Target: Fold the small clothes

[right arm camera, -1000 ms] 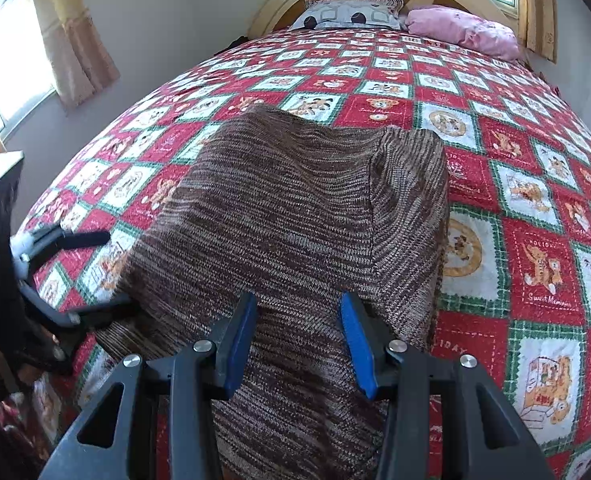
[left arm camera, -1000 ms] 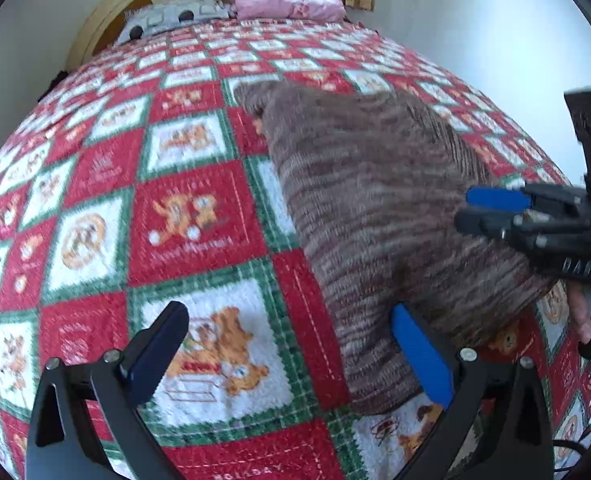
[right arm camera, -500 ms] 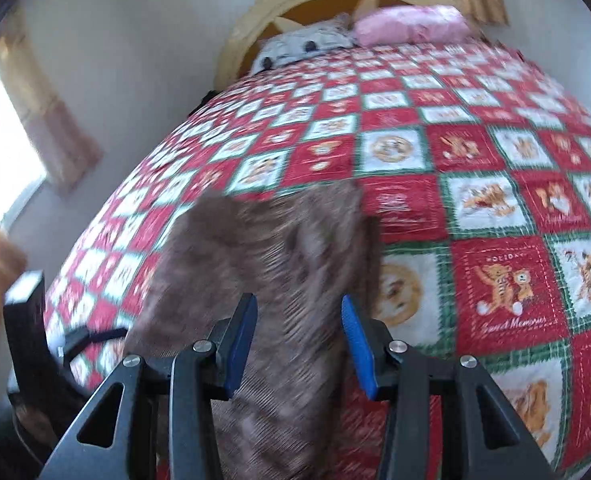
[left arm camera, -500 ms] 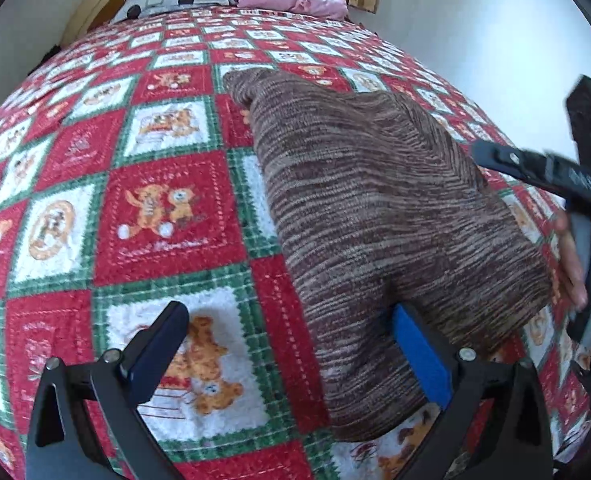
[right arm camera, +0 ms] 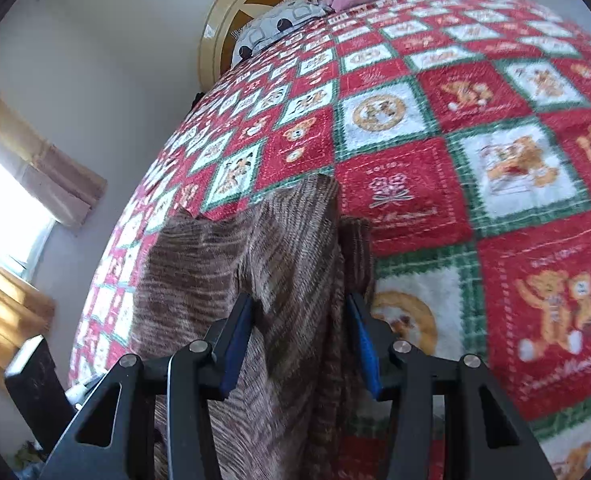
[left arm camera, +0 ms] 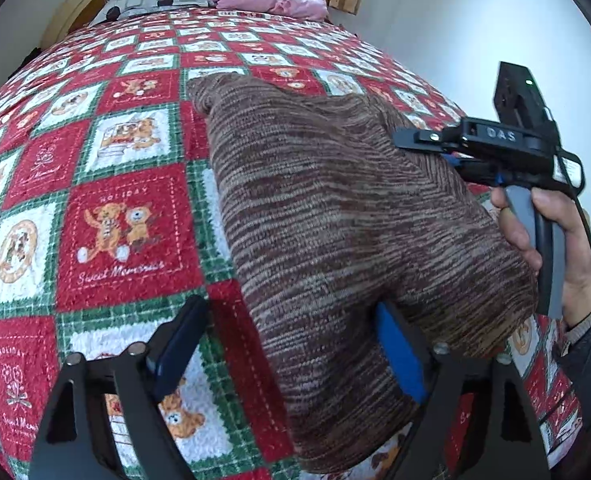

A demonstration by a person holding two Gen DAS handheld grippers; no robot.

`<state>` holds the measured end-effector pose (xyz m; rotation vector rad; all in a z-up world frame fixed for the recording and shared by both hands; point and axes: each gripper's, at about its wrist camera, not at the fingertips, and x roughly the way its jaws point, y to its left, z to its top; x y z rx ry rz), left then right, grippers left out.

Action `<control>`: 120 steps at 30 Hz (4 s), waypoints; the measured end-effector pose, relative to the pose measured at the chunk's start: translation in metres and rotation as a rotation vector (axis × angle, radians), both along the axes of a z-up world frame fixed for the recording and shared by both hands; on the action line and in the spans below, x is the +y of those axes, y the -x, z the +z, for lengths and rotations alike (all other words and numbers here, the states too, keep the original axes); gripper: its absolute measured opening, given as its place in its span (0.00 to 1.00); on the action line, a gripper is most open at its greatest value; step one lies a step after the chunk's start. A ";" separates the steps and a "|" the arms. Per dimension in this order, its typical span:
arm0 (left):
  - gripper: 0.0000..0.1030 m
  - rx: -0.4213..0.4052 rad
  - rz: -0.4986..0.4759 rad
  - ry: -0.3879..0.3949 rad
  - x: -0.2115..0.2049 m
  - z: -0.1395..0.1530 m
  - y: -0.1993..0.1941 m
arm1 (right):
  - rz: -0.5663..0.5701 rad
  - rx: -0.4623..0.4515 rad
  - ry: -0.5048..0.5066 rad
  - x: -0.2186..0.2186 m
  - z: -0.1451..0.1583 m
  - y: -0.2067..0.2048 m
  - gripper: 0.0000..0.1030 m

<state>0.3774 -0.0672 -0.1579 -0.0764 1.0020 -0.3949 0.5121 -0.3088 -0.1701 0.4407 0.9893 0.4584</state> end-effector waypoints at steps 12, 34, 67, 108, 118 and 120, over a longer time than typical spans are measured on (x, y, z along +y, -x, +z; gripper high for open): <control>0.27 -0.044 -0.040 0.087 0.014 0.043 0.023 | 0.054 -0.122 0.024 0.036 0.051 0.026 0.13; 0.27 -0.181 0.157 -0.008 0.146 0.093 0.144 | 0.331 -0.195 -0.143 0.204 0.105 0.082 0.12; 0.76 -0.180 0.493 -0.044 0.287 0.035 0.199 | 0.513 0.007 -0.095 0.320 0.027 0.121 0.47; 0.85 -0.168 0.419 -0.275 0.275 0.030 0.168 | 0.453 -0.122 0.086 0.326 0.041 0.145 0.50; 0.89 -0.102 0.270 -0.268 0.242 -0.003 0.206 | 0.422 -0.188 0.075 0.329 0.030 0.159 0.06; 0.92 -0.098 0.276 -0.231 0.246 -0.005 0.208 | 0.396 -0.133 0.088 0.324 0.018 0.151 0.06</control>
